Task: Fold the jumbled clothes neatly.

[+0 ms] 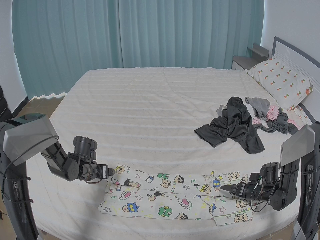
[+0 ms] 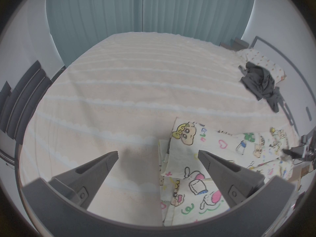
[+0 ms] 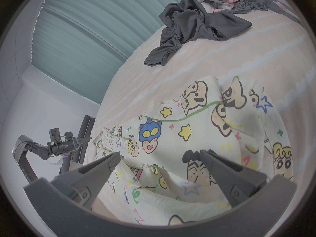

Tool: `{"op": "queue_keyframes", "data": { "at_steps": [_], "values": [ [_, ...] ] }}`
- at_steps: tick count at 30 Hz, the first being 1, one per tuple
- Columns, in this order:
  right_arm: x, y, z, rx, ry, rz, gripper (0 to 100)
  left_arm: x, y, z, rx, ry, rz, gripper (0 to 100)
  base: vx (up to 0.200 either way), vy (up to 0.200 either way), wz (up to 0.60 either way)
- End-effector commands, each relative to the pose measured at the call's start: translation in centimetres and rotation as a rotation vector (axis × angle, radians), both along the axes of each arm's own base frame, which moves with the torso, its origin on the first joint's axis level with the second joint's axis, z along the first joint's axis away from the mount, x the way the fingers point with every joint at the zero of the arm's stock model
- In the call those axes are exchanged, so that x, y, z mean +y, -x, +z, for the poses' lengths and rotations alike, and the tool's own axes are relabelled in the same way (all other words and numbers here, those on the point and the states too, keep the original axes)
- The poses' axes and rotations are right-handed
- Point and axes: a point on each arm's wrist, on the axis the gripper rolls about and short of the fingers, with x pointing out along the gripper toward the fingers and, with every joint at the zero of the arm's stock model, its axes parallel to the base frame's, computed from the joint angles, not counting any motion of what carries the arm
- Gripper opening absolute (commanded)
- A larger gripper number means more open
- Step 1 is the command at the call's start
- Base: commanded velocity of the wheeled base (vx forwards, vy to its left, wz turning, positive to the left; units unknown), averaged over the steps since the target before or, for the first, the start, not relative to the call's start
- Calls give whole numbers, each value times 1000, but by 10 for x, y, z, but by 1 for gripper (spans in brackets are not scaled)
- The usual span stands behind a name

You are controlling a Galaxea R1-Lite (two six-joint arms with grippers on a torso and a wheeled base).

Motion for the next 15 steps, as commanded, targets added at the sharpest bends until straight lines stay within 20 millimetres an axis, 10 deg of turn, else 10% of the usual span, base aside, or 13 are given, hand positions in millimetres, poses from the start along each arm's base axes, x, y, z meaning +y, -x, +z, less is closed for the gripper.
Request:
{"op": "queue_keyframes", "data": {
  "at_steps": [1,15],
  "values": [
    [0,0,0,0,1,2,100,-14,2,-29,64,-52,-16,100,0,0,0],
    [0,0,0,2,2,1,100,-3,26,-37,139,-184,-33,100,0,0,0]
  ]
}}
